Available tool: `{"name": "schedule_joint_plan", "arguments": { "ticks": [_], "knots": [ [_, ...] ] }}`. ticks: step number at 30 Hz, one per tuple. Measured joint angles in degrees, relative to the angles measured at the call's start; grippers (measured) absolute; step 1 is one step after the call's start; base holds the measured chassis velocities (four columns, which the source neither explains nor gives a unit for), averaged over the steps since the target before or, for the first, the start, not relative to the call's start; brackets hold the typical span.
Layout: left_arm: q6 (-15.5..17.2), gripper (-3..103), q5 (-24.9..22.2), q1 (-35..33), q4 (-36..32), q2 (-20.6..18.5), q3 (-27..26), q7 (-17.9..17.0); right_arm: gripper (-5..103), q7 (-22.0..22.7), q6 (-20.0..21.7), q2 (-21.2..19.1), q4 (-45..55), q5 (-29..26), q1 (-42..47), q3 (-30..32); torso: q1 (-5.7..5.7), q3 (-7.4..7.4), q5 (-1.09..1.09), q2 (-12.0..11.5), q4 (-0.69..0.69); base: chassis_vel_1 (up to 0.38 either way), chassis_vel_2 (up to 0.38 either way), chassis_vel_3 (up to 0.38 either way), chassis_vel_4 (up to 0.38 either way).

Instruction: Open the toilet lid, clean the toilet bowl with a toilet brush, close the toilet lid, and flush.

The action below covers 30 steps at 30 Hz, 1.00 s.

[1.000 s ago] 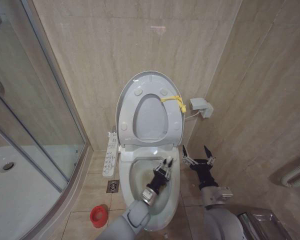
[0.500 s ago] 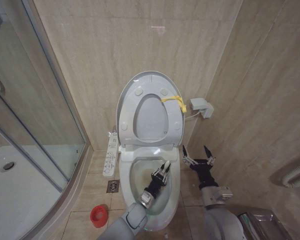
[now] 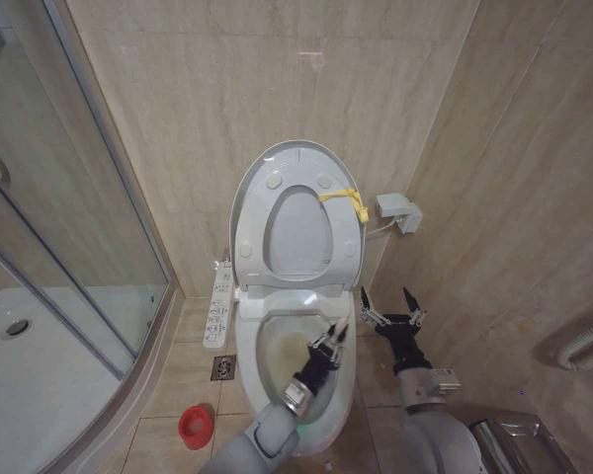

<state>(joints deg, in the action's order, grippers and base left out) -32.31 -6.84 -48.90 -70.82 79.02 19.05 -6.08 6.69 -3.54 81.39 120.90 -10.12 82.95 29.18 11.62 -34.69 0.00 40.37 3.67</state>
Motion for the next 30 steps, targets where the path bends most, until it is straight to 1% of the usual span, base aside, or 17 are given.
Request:
{"name": "schedule_joint_plan", "arguments": {
  "ticks": [2, 4, 6, 8, 9, 10, 13, 14, 17, 18, 20, 22, 23, 25, 27, 30],
  "knots": [
    [-0.1, 18, 0.2, 0.7, 1.4, 0.0, -0.8, 0.0, 100, 0.0, 0.0, 0.0, 0.0, 0.0, 0.0, 0.0, 0.00, 0.00, 0.00, 0.0, 0.00, 0.000, 0.000, 0.000, 0.000],
    [-0.1, 18, 0.2, 0.9, 1.4, 0.1, -1.1, -0.1, 100, 0.0, 0.0, 0.0, 0.0, 0.0, 0.0, 0.0, 0.00, 0.00, 0.00, 0.0, 0.00, 0.000, 0.000, 0.000, 0.000],
    [0.1, 18, -0.2, 1.0, 0.0, 0.1, -1.0, -0.2, 100, 0.0, 0.0, 0.0, 0.0, 0.0, 0.0, 0.0, 0.01, -0.01, 0.00, 0.0, 0.00, 0.000, 0.000, 0.000, 0.000],
    [0.3, 18, -0.8, 0.9, -2.9, 0.1, -0.2, -0.2, 100, 0.0, 0.0, 0.0, 0.0, 0.0, 0.0, 0.0, 0.00, 0.00, 0.00, 0.0, 0.02, 0.000, 0.000, 0.000, 0.000],
    [0.3, 18, -0.8, 0.9, -2.9, 0.1, -0.2, -0.2, 100, 0.0, 0.0, 0.0, 0.0, 0.0, 0.0, 0.0, 0.00, 0.00, 0.00, 0.0, 0.02, 0.000, 0.000, 0.000, 0.000],
    [0.6, 18, -1.4, 0.5, -5.0, 0.1, 0.5, -0.1, 100, 0.0, 0.0, 0.0, 0.0, 0.0, 0.0, 0.0, 0.00, 0.00, 0.00, 0.0, 0.02, 0.000, 0.000, 0.000, 0.000],
    [0.5, 18, -2.1, 0.3, -5.9, 0.0, 1.1, 0.5, 100, 0.0, 0.0, 0.0, 0.0, 0.0, 0.0, 0.0, 0.00, 0.00, 0.00, 0.0, 0.00, 0.000, 0.000, 0.000, 0.000],
    [0.4, 18, -2.2, 0.1, -5.7, 0.1, 1.3, 0.9, 100, 0.0, 0.0, 0.0, 0.0, 0.0, 0.0, 0.0, 0.00, 0.00, 0.01, 0.0, 0.00, 0.000, 0.000, 0.000, 0.000],
    [-1.0, 18, -1.5, 0.2, -0.3, 0.4, 0.7, 1.6, 100, 0.0, 0.0, 0.0, 0.0, 0.0, 0.0, 0.0, 0.00, 0.00, 0.00, 0.0, -0.01, 0.000, 0.000, 0.000, 0.000],
    [-1.0, 18, -1.5, 0.2, -0.3, 0.4, 0.7, 1.6, 100, 0.0, 0.0, 0.0, 0.0, 0.0, 0.0, 0.0, 0.00, 0.00, 0.00, 0.0, -0.01, 0.000, 0.000, 0.000, 0.000],
    [-0.8, 18, 0.9, 0.4, 2.3, 0.5, -0.9, 0.6, 100, 0.0, 0.0, 0.0, 0.0, 0.0, 0.0, 0.0, 0.00, 0.00, 0.00, 0.0, 0.00, 0.000, 0.000, 0.000, 0.000],
    [0.0, 18, 2.7, 0.5, 2.9, 0.4, -1.9, -0.9, 100, 0.0, 0.0, 0.0, 0.0, 0.0, 0.0, 0.0, 0.00, 0.00, 0.01, 0.0, 0.00, 0.000, 0.000, 0.000, 0.000],
    [0.0, 18, 2.7, 0.5, 2.9, 0.4, -1.9, -0.9, 100, 0.0, 0.0, 0.0, 0.0, 0.0, 0.0, 0.0, 0.00, 0.00, 0.01, 0.0, 0.00, 0.000, 0.000, 0.000, 0.000],
    [0.9, 18, 2.9, 0.6, 1.4, 0.1, -2.1, -1.8, 100, 0.0, 0.0, 0.0, 0.0, 0.0, 0.0, 0.0, 0.00, 0.00, 0.01, 0.0, 0.00, 0.000, 0.000, 0.000, 0.000],
    [1.0, 18, 2.4, 0.6, 0.1, 0.1, -2.0, -1.8, 100, 0.0, 0.0, 0.0, 0.0, 0.0, 0.0, 0.0, 0.00, 0.00, 0.01, 0.0, 0.01, 0.000, 0.000, 0.000, 0.000],
    [0.7, 18, -0.1, 0.2, -4.0, 0.4, -0.5, -1.4, 100, 0.0, 0.0, 0.0, 0.0, 0.0, 0.0, 0.0, 0.01, 0.00, 0.01, 0.0, 0.02, 0.000, 0.000, 0.000, 0.000]
  ]
}}
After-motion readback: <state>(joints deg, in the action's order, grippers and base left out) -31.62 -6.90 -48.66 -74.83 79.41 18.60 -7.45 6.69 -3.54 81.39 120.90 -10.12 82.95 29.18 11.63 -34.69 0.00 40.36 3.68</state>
